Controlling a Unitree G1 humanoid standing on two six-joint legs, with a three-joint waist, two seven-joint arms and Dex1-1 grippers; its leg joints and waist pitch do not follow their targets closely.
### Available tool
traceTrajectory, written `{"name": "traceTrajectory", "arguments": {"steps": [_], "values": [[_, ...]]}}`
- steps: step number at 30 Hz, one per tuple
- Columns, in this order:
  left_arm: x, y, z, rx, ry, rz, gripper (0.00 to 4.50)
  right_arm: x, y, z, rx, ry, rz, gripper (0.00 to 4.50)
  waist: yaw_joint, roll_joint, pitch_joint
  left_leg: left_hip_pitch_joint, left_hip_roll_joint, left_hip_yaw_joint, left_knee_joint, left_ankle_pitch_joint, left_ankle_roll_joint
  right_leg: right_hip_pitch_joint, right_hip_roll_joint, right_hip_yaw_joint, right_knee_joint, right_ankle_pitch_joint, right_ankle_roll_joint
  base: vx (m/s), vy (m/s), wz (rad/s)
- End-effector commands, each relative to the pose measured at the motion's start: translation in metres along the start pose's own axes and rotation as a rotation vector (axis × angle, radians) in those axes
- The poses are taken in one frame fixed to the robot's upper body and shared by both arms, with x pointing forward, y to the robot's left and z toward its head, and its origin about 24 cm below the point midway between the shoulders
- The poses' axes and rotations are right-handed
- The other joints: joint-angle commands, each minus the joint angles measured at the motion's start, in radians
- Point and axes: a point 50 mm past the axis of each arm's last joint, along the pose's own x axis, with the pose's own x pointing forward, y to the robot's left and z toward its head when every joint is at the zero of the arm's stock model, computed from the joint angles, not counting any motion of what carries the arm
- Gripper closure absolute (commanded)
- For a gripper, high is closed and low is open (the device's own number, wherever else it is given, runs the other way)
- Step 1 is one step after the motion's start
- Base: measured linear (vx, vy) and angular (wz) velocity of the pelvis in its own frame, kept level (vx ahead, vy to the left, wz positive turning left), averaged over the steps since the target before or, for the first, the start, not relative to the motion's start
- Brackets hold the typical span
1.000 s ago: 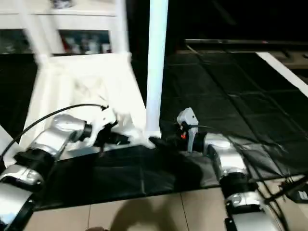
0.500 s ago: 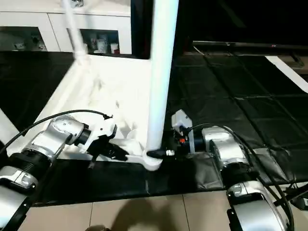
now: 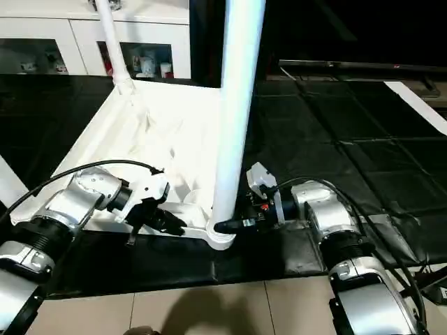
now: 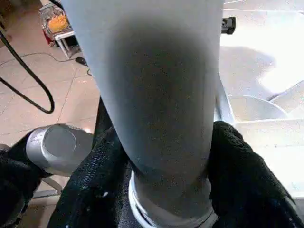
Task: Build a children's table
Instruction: Rotate leg to tighten
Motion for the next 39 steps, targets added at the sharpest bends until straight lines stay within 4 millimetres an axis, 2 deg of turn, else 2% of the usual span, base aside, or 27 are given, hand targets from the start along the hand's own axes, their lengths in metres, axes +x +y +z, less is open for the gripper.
{"name": "traceTrajectory", "arguments": {"steps": [1,2,4,6,7,8,10,11,13,14,15,16,17,19,21,22,25,26,28,30,31,34,35,37,38,39], "values": [[0.009,0.003,0.005,-0.012,-0.009,0.01,4.5,0.001,0.002,0.002,0.018,-0.041,0.029,2.4,-0.008,-0.005,-0.066,0.015,0.039,-0.002,-0.058,-0.165,0.055,0.053,-0.078,0.056,-0.06,-0.203,-0.212,0.0,0.0,0.0],[0.009,0.004,0.005,-0.019,-0.015,0.019,4.5,0.002,0.002,0.002,0.022,-0.047,0.027,2.4,-0.008,-0.005,-0.065,0.015,0.039,-0.002,-0.058,-0.167,0.055,0.053,-0.078,0.056,-0.061,-0.205,-0.211,0.0,0.0,0.0],[0.011,0.006,0.007,-0.051,-0.05,0.062,4.5,0.006,0.003,-0.001,0.039,-0.072,-0.001,2.42,-0.006,0.004,-0.063,0.018,0.04,-0.002,-0.06,-0.19,0.047,0.05,-0.078,0.057,-0.067,-0.234,-0.203,0.0,0.0,0.0],[0.013,0.009,0.008,-0.08,-0.074,0.113,4.5,0.011,0.002,-0.004,0.052,-0.093,-0.068,2.43,-0.007,0.002,-0.059,0.018,0.04,-0.004,-0.063,-0.216,0.035,0.048,-0.078,0.057,-0.071,-0.271,-0.193,0.0,0.0,0.0],[0.018,0.013,0.009,-0.122,-0.089,0.187,4.5,0.021,-0.002,-0.01,0.07,-0.094,-0.192,2.43,-0.008,0.012,-0.058,0.019,0.039,-0.008,-0.065,-0.25,0.02,0.048,-0.082,0.057,-0.075,-0.323,-0.183,0.0,0.0,0.0],[0.021,0.014,0.01,-0.141,-0.095,0.227,4.5,0.027,-0.005,-0.014,0.083,-0.09,-0.271,2.44,-0.012,0.007,-0.056,0.019,0.039,-0.008,-0.066,-0.263,0.01,0.046,-0.081,0.057,-0.078,-0.343,-0.173,0.0,0.0,0.0],[0.024,0.016,0.01,-0.157,-0.1,0.254,4.5,0.032,-0.007,-0.016,0.09,-0.089,-0.327,2.46,-0.026,0.004,-0.05,0.022,0.032,-0.015,-0.07,-0.318,-0.011,0.047,-0.084,0.052,-0.09,-0.459,-0.14,0.0,0.0,0.0],[0.028,0.018,0.012,-0.191,-0.111,0.298,4.5,0.039,-0.01,-0.017,0.104,-0.097,-0.408,2.48,-0.034,0.003,-0.048,0.022,0.027,-0.018,-0.071,-0.339,-0.017,0.048,-0.085,0.048,-0.099,-0.54,-0.105,0.0,0.0,0.0],[0.034,0.021,0.015,-0.218,-0.129,0.339,4.5,0.046,-0.013,-0.017,0.139,-0.118,-0.488,2.51,-0.058,0.001,-0.046,0.025,0.023,-0.023,-0.069,-0.362,-0.021,0.044,-0.085,0.043,-0.115,-0.624,-0.068,0.0,0.0,0.0],[0.042,0.025,0.023,-0.255,-0.166,0.395,4.5,0.059,-0.019,-0.015,0.195,-0.139,-0.593,2.51,-0.063,0.004,-0.048,0.026,0.022,-0.023,-0.068,-0.361,-0.021,0.043,-0.085,0.043,-0.115,-0.623,-0.066,0.0,0.0,0.0],[0.045,0.026,0.027,-0.27,-0.182,0.42,4.5,0.064,-0.021,-0.014,0.22,-0.144,-0.636,2.51,-0.074,0.003,-0.047,0.021,0.022,-0.026,-0.07,-0.356,-0.022,0.045,-0.083,0.04,-0.115,-0.613,-0.067,0.0,0.0,0.0],[0.047,0.027,0.029,-0.281,-0.191,0.433,4.5,0.067,-0.021,-0.013,0.225,-0.14,-0.655,2.51,-0.082,0.003,-0.047,0.021,0.02,-0.027,-0.071,-0.367,-0.02,0.044,-0.08,0.035,-0.119,-0.621,-0.06,0.0,0.0,0.0],[0.052,0.031,0.035,-0.312,-0.22,0.489,4.5,0.076,-0.024,-0.01,0.241,-0.141,-0.709,2.51,-0.089,0.011,-0.048,0.025,0.02,-0.027,-0.07,-0.379,-0.018,0.041,-0.08,0.036,-0.122,-0.605,-0.067,0.0,0.0,0.0],[0.057,0.035,0.041,-0.338,-0.243,0.552,4.5,0.087,-0.026,-0.005,0.254,-0.152,-0.751,2.52,-0.099,0.009,-0.051,0.025,0.02,-0.028,-0.071,-0.38,-0.012,0.043,-0.076,0.034,-0.118,-0.559,-0.084,0.0,0.0,0.0],[0.061,0.038,0.047,-0.356,-0.259,0.603,4.5,0.094,-0.03,-0.001,0.253,-0.133,-0.823,2.52,-0.102,0.01,-0.05,0.024,0.02,-0.026,-0.072,-0.374,-0.001,0.039,-0.075,0.038,-0.118,-0.538,-0.091,0.0,0.0,0.0],[0.063,0.039,0.049,-0.365,-0.266,0.619,4.5,0.097,-0.031,0.001,0.252,-0.122,-0.849,2.52,-0.103,0.007,-0.05,0.025,0.019,-0.024,-0.072,-0.374,0.002,0.038,-0.074,0.04,-0.118,-0.535,-0.092,0.0,0.0,0.0],[0.065,0.039,0.053,-0.354,-0.267,0.617,4.5,0.104,-0.03,0.006,0.245,-0.15,-0.844,2.52,-0.103,0.007,-0.054,0.02,0.018,-0.019,-0.072,-0.332,0.024,0.042,-0.074,0.049,-0.112,-0.459,-0.111,0.0,0.0,0.0],[0.064,0.039,0.053,-0.35,-0.265,0.617,4.5,0.105,-0.03,0.008,0.24,-0.157,-0.841,1.98,-0.102,0.006,-0.055,0.02,0.018,-0.018,-0.072,-0.323,0.027,0.043,-0.074,0.05,-0.111,-0.446,-0.114,0.0,0.0,0.0],[0.063,0.038,0.052,-0.342,-0.255,0.617,4.5,0.105,-0.029,0.01,0.241,-0.183,-0.834,1.98,-0.1,0.007,-0.056,0.018,0.017,-0.016,-0.073,-0.298,0.036,0.046,-0.074,0.053,-0.107,-0.413,-0.123,0.0,0.0,0.0],[0.06,0.037,0.048,-0.335,-0.244,0.608,4.5,0.104,-0.029,0.013,0.251,-0.218,-0.847,1.66,-0.097,0.008,-0.057,0.017,0.017,-0.014,-0.072,-0.276,0.043,0.048,-0.074,0.055,-0.105,-0.399,-0.127,0.0,0.0,0.0],[0.058,0.036,0.046,-0.323,-0.237,0.592,4.5,0.103,-0.029,0.013,0.24,-0.224,-0.841,1.66,-0.094,0.009,-0.059,0.015,0.017,-0.014,-0.072,-0.255,0.045,0.051,-0.075,0.056,-0.102,-0.378,-0.132,0.0,0.0,0.0],[0.053,0.033,0.039,-0.301,-0.216,0.559,4.5,0.098,-0.026,0.013,0.171,-0.209,-0.8,1.39,-0.094,0.01,-0.059,0.011,0.02,-0.013,-0.074,-0.236,0.046,0.053,-0.072,0.056,-0.096,-0.331,-0.144,0.0,0.0,0.0],[0.051,0.032,0.037,-0.298,-0.212,0.55,4.5,0.096,-0.025,0.012,0.144,-0.195,-0.78,1.39,-0.094,0.014,-0.06,0.01,0.02,-0.014,-0.075,-0.234,0.047,0.055,-0.073,0.055,-0.094,-0.318,-0.151,0.0,0.0,0.0],[0.045,0.029,0.031,-0.285,-0.197,0.509,4.5,0.09,-0.019,0.007,0.064,-0.158,-0.701,1.2,-0.093,0.011,-0.061,0.01,0.019,-0.012,-0.072,-0.222,0.054,0.058,-0.072,0.057,-0.092,-0.288,-0.154,0.0,0.0,0.0],[0.044,0.028,0.029,-0.282,-0.19,0.499,4.5,0.088,-0.019,0.006,0.067,-0.155,-0.69,1.01,-0.093,0.016,-0.061,0.01,0.02,-0.012,-0.072,-0.212,0.057,0.058,-0.072,0.057,-0.089,-0.266,-0.165,0.0,0.0,0.0],[0.039,0.026,0.025,-0.273,-0.179,0.478,4.5,0.08,-0.018,0.004,0.069,-0.161,-0.663,1.01,-0.094,0.017,-0.061,0.009,0.02,-0.012,-0.072,-0.211,0.058,0.059,-0.071,0.057,-0.089,-0.258,-0.17,0.0,0.0,0.0]]}}
